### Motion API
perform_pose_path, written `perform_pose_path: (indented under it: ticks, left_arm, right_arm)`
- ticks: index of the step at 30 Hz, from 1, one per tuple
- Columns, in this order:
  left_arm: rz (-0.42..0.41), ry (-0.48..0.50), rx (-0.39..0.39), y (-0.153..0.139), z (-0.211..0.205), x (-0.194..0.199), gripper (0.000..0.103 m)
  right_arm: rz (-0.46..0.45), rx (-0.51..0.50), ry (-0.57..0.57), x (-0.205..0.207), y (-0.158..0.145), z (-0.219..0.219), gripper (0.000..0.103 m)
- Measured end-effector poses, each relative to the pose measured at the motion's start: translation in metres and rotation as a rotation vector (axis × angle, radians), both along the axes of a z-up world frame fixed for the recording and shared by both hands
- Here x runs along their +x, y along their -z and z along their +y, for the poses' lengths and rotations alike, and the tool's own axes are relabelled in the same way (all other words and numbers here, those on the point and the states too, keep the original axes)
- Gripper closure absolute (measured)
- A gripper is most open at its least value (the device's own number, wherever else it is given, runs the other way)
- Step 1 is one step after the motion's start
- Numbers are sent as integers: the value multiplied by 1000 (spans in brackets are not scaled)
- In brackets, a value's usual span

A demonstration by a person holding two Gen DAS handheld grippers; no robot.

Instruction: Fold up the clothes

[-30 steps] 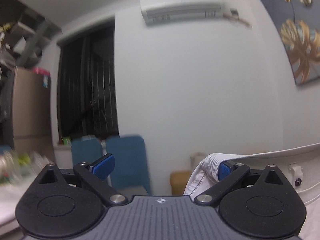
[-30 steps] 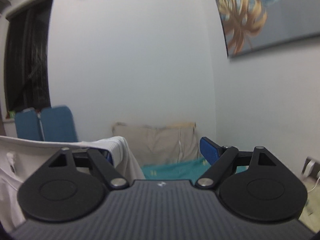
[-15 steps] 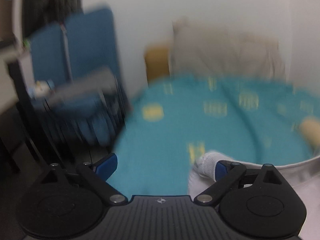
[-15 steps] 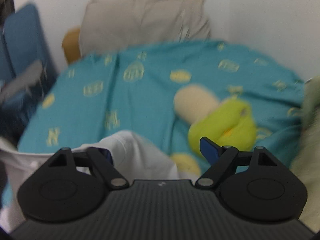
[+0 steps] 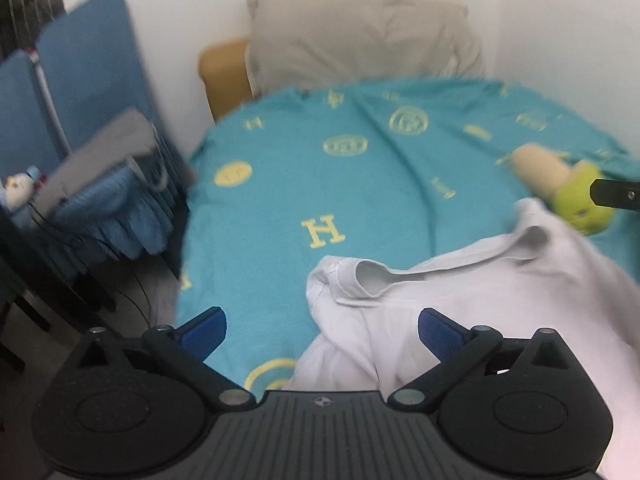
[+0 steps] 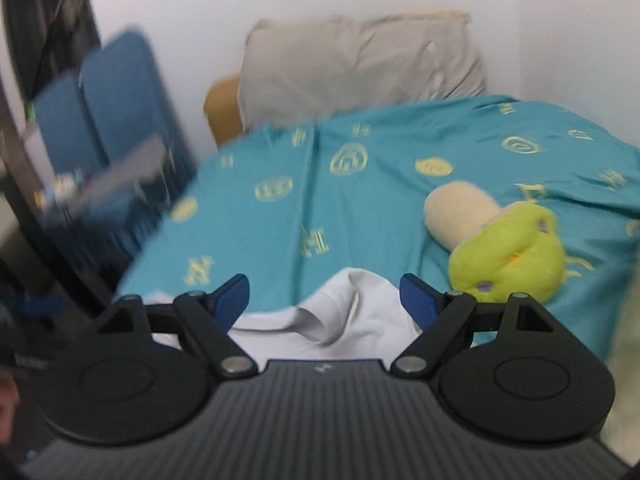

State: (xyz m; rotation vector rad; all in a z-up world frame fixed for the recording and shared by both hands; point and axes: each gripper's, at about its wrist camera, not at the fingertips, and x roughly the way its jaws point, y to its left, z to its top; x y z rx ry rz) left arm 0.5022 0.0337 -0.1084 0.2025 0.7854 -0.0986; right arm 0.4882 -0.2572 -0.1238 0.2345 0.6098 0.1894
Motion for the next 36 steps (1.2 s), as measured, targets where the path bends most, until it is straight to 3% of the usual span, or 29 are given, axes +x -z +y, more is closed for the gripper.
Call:
perform_pose_path:
  ticks: [3,5,8,13,14,17,19,21,24,25,29,31,33,36]
  left_arm:
    - [-63,6,-37,-28,-4,-68,0]
    - [-54,-1,-105,-33,3,-120,0]
    - [44,-71,-211,-38,15,-203,0]
    - [150,-183,-335,-9,33,-310,6]
    - [166,-199,-343,-4,36,-324,6]
    - [215,-249,-386,12,43,-348,13]
    - [253,-267,-387,27,48,-359,23]
    - [302,-300,-406,37,53,-369,33]
    - [367,-362,-469,50,63,-380,40]
    - [383,-394,-495,54,66,-381,47]
    - [394,-502,-569,51,78,-390,53]
    - [404,-544,-573,50,79,-393,64]
    - [412,-594,-592,55,78,-393,64]
    - [431,-605,-689,69,75,-386,64]
  right_arm:
    - [-11,69,4,-60,-10,-8,20]
    - [-18,115,6,-101,-17,-14,20]
    - [-29,184,10,-161,-27,-22,21]
    - [12,308,17,-257,-29,-38,45]
    - [11,334,18,-275,-28,-41,45]
    - [0,339,19,-315,-27,-48,48]
    - [-12,343,30,-330,-24,-54,48]
    - [-5,360,59,-330,-20,-62,48]
    - [22,413,120,-323,-11,-75,49]
    - [36,439,133,-322,-6,-79,49]
    - [98,503,150,-311,13,-81,48]
    - [122,521,145,-306,19,-78,48]
    - [129,515,140,-301,21,-75,48]
    - [141,487,124,-295,22,-69,48]
